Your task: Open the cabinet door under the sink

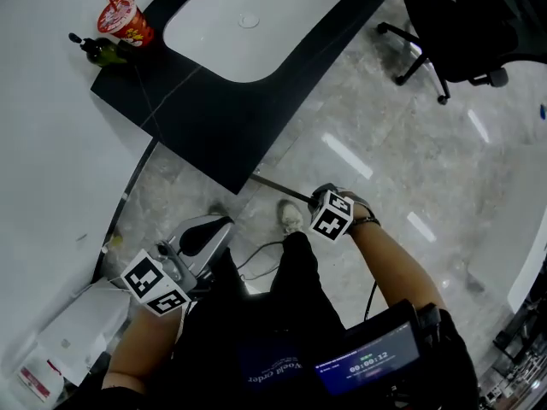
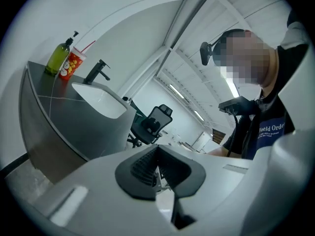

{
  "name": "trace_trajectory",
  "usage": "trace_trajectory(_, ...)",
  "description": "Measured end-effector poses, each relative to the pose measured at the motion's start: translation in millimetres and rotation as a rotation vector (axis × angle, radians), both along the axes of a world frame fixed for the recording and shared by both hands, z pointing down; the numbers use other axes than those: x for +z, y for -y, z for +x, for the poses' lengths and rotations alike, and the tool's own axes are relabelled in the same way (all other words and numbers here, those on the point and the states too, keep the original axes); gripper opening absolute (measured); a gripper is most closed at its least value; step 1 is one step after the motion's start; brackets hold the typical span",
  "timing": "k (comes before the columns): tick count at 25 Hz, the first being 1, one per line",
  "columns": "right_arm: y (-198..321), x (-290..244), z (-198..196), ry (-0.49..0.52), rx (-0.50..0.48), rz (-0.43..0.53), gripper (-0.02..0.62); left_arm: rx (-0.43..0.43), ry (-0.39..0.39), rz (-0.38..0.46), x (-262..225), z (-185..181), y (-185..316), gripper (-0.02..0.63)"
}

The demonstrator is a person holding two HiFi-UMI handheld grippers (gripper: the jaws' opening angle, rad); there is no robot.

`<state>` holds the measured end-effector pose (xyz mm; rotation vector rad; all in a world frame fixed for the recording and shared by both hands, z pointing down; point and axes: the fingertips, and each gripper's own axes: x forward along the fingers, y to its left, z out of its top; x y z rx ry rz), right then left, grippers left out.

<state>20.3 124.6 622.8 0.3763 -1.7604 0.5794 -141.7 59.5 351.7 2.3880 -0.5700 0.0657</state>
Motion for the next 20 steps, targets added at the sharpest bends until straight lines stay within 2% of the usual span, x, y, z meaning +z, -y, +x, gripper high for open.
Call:
trace_trajectory(9, -44.3, 9.8, -37.1, -0.085, 0.238, -0.049, 0.091, 0.274, -0.050, 0.031, -14.1, -45.9, 2.6, 0.000)
trace_trajectory(13, -38.0, 11.2, -36.0, -0.111, 0.366, -0.014, 0.083, 0.321, -0.040, 0.012, -13.1, -59.9, 3.9, 0.000)
trace_trajectory(20, -31.4, 2.7, -21.9, -0.117, 0.447, 0.082, 0.111, 0.363, -0.038, 0.005, -25.5, -47.7, -11.8, 0.000)
